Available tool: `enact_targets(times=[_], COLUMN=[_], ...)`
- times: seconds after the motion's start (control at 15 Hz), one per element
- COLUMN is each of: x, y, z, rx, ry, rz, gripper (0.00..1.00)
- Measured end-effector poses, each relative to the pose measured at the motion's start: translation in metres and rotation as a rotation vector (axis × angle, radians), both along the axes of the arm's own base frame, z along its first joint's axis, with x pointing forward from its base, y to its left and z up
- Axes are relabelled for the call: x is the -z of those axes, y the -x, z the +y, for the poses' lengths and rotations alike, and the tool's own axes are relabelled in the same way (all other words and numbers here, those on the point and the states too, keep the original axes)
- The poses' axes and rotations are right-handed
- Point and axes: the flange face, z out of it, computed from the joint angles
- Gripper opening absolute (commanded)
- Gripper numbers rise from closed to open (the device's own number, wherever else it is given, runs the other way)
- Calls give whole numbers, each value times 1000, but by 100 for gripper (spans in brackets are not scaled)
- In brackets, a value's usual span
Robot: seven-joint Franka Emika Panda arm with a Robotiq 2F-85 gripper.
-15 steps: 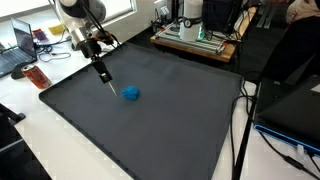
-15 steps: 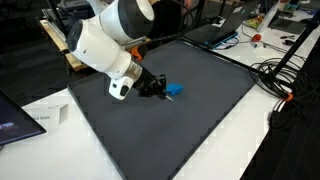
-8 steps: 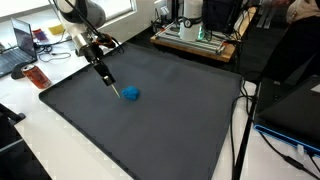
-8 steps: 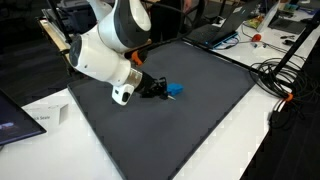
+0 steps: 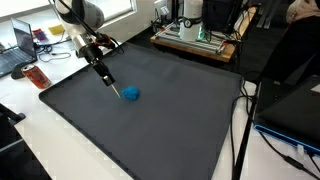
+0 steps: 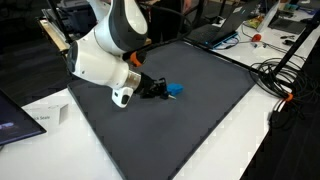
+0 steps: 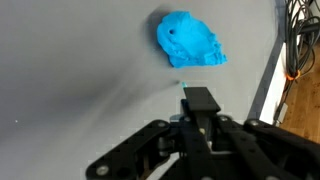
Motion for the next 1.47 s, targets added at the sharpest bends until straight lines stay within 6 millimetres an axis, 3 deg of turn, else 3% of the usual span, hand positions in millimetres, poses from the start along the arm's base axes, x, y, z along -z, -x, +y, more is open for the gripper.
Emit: enact_targets(times=[0.47, 0.73, 1.0, 1.47], x=[-54, -77, -91, -111], y=[-5, 0, 12, 37], z=[2, 28, 61, 102], rx=[-17, -54, -118, -216], ry=[140, 278, 423, 605], rz=[-123, -171, -206, -274], gripper=[3, 3, 3, 3])
